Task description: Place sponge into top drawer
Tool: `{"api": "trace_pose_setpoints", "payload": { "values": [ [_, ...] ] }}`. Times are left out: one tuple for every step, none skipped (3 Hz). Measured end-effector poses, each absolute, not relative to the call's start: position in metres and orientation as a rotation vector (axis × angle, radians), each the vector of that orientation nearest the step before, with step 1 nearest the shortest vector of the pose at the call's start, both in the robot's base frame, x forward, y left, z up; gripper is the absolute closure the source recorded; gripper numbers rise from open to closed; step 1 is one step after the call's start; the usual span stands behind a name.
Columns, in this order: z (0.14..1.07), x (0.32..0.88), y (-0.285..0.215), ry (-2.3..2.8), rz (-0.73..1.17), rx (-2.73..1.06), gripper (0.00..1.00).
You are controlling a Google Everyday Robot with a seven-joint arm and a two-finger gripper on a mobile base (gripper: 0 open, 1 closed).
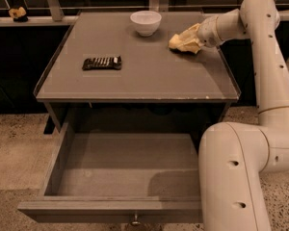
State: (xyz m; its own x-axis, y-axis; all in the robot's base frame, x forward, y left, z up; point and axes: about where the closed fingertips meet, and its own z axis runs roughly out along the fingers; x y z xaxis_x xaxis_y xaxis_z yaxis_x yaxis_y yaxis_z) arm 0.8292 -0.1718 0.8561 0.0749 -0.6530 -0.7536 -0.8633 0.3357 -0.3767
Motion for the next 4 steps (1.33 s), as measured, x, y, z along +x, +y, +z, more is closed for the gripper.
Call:
{"api": "trace_pose_setpoints", "payload": {
  "values": [
    [0.862,0.818,-0.189,1.692,0.273,-1.376,1.0],
    [0.893,0.802,-0.22,1.72,0.214,-1.32,1.0],
    [0.972,0.774,-0.258,1.607,0.029,-1.258,1.0],
    [1.015,0.758,-0.255,1.541,-0.019,-1.215,1.0]
  ]
}}
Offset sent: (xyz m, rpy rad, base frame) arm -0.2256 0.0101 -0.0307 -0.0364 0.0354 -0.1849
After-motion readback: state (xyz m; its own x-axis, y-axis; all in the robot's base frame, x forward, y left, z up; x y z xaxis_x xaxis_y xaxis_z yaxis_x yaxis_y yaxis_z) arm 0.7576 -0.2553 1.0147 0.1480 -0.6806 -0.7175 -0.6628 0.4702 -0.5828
